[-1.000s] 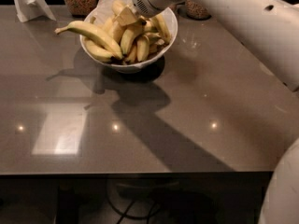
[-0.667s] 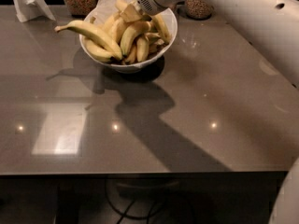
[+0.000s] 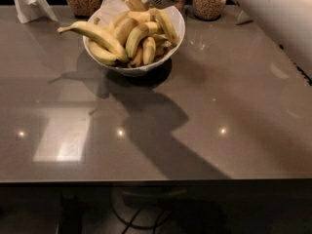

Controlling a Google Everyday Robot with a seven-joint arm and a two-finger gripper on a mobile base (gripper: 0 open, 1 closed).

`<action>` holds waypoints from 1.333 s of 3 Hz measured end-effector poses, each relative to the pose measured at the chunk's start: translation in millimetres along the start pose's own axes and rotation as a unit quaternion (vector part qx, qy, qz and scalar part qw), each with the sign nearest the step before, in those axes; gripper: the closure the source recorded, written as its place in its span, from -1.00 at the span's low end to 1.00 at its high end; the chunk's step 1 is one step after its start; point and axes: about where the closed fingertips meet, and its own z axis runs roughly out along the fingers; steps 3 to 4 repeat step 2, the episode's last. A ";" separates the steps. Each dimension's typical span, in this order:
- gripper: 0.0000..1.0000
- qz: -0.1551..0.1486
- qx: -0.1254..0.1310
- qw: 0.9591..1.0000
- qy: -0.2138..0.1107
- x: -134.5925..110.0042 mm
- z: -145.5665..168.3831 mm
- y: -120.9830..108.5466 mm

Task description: Pick banana from white bowl

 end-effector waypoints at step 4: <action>1.00 -0.021 -0.040 0.995 -0.093 -8.3 -54.5 28.7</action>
Offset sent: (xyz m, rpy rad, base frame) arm -0.1239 -0.0420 0.0368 0.1750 -0.1650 0.3029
